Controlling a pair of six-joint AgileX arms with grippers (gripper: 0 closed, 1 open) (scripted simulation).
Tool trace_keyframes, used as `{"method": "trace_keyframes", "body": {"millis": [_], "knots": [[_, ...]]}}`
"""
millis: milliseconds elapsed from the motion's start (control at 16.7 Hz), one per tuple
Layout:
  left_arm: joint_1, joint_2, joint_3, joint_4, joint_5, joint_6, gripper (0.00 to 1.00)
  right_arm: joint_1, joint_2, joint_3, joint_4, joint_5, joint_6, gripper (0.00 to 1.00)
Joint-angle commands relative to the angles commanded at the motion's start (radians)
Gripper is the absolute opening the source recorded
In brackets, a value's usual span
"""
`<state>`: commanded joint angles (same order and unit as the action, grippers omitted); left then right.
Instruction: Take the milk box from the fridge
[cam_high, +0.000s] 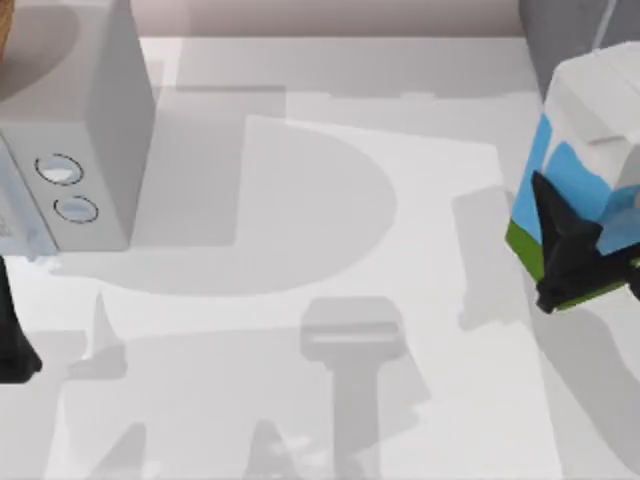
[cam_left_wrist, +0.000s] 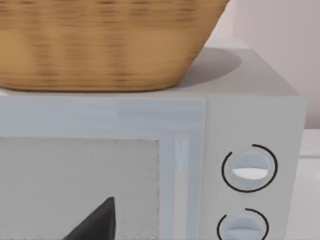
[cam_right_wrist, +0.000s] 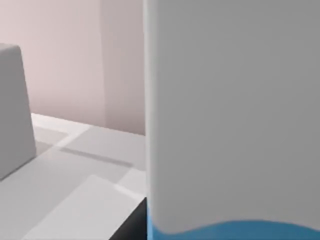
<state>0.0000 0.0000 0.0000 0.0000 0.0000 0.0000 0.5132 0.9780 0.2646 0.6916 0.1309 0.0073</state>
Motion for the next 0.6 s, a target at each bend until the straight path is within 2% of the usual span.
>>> {"method": "trace_keyframes", "body": {"millis": [300,600], "knots": [[0.000,0.000,0.000,0.000,0.000,0.000,1.00,0.237,0.440,0.118,0.312,0.059,0.011,0.00],[0.000,0.000,0.000,0.000,0.000,0.000,1.00,0.412,0.762,0.214,0.553,0.102,0.012,0.00]]}}
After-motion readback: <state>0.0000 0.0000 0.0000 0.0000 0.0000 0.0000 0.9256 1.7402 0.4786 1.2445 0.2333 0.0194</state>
